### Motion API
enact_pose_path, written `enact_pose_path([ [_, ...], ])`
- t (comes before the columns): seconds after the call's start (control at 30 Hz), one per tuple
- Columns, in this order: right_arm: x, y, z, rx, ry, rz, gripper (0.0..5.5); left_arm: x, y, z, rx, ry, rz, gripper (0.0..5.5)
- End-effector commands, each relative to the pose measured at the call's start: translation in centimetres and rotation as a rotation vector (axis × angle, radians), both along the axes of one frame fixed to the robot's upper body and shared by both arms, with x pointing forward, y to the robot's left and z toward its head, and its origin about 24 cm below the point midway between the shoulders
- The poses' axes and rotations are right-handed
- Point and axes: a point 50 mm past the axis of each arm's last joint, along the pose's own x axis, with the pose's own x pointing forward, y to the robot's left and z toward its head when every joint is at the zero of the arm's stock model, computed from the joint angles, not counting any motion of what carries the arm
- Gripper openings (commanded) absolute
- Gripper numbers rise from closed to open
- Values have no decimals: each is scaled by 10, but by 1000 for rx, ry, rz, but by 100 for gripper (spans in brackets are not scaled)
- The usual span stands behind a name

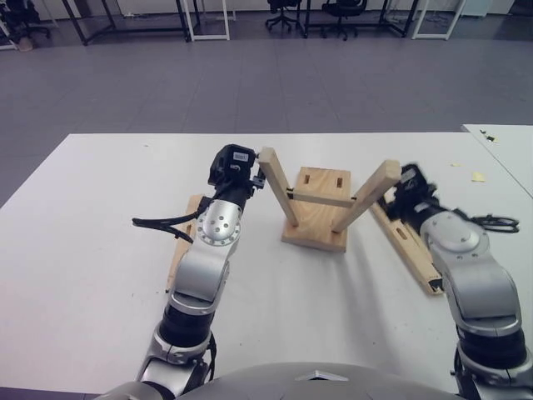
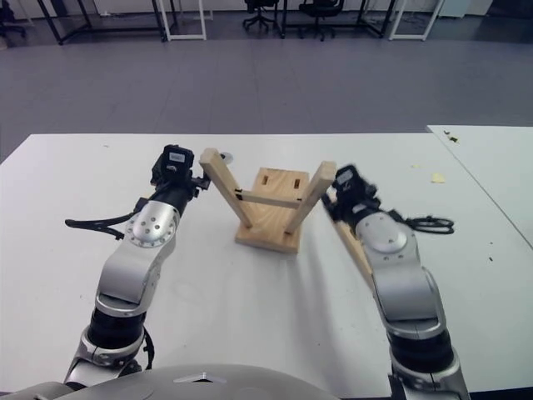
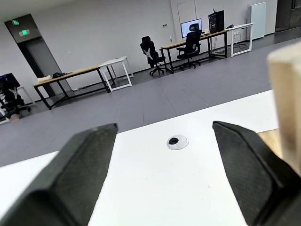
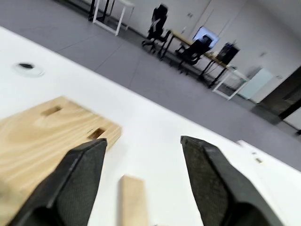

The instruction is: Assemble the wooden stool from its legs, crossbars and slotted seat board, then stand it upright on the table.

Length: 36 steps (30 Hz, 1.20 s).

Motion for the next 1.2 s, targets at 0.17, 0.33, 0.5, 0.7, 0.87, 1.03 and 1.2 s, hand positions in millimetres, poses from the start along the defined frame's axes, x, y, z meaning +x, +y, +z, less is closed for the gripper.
enact_pose_path([
  [0.17, -17, 67, 53, 81, -281, 816, 294, 21, 113, 6, 152, -90, 46, 374],
  [0.33, 2, 47, 53, 57, -261, 780, 294, 27, 146, -7, 91, -37, 15, 374],
  [0.5, 65, -16, -4, -206, -38, 491, 294, -6, 106, -36, 270, 178, -418, 374],
  [0.7, 85, -34, -78, -466, 177, 608, 294, -30, 75, -86, 511, 506, -822, 374],
  [0.87, 70, -20, -85, -441, 223, 884, 294, -9, 57, -102, 469, 494, -815, 374],
  [1.03, 8, -16, -51, -320, 289, 1218, 294, 22, 65, -101, 440, 392, -725, 374],
  [1.2, -6, -4, 1, -178, 212, 1226, 294, 42, 118, -85, 489, 294, -570, 374],
])
